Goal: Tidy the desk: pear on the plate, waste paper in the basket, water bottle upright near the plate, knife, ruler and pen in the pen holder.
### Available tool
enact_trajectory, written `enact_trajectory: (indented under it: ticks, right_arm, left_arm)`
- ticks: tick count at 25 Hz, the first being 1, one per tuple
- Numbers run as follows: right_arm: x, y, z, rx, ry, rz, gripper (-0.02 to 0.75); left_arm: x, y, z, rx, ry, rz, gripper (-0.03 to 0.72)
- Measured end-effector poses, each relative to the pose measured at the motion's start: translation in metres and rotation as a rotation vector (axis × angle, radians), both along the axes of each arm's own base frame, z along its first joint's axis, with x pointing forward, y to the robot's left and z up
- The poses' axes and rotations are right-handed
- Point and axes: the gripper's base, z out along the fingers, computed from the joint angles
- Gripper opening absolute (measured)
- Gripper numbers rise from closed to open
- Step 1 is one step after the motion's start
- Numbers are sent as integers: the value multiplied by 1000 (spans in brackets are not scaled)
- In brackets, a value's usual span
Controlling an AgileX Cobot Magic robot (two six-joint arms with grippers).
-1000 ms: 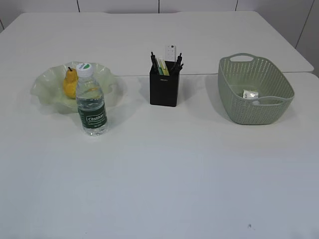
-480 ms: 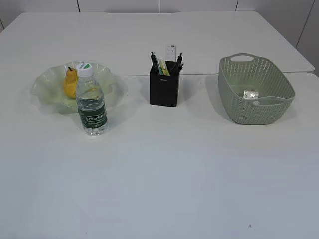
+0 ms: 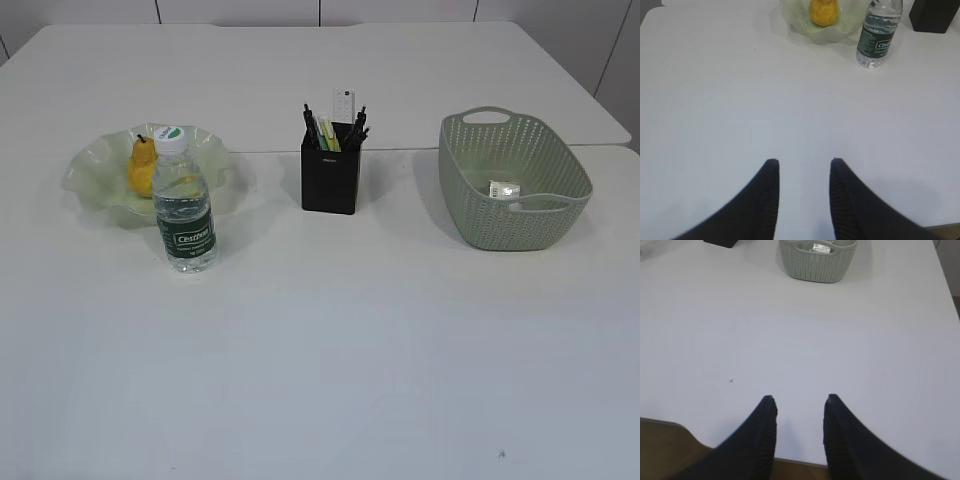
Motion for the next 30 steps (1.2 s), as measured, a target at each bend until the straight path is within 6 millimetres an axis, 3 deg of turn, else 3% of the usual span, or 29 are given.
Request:
enact_trajectory:
  ticks: [19,30]
  right_arm:
    - [7,4,-12,0,13,50,244]
    - [5,4,-12,-2,-3,51,244]
  left_arm:
    - [3,5,-1,55,-17,33,238]
    - [2,-5,-3,119,-12,-122,239]
